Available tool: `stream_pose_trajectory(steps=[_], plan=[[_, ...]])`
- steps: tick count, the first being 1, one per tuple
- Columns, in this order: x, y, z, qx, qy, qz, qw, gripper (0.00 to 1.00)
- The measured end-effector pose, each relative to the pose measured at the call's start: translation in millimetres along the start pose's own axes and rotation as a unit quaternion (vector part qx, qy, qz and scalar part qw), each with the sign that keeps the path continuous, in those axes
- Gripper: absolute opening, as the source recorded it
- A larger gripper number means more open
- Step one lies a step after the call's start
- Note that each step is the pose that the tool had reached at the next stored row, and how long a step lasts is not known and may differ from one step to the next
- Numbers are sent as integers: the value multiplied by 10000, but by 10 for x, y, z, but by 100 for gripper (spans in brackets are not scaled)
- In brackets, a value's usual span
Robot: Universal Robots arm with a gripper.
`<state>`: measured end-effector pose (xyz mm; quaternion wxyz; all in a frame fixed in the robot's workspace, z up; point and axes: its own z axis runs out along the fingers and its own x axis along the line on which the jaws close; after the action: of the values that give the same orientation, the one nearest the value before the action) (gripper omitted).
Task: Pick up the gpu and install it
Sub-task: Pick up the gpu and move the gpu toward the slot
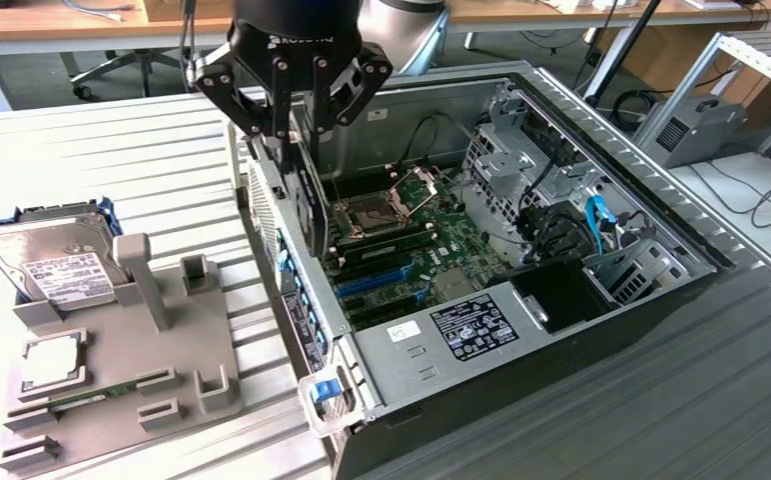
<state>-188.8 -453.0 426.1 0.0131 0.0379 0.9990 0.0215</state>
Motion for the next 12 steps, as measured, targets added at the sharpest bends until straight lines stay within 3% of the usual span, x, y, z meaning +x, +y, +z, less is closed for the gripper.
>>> stream_pose_trajectory(steps=[12], plan=[[-116, 9, 3, 0, 0, 0, 10000, 26]])
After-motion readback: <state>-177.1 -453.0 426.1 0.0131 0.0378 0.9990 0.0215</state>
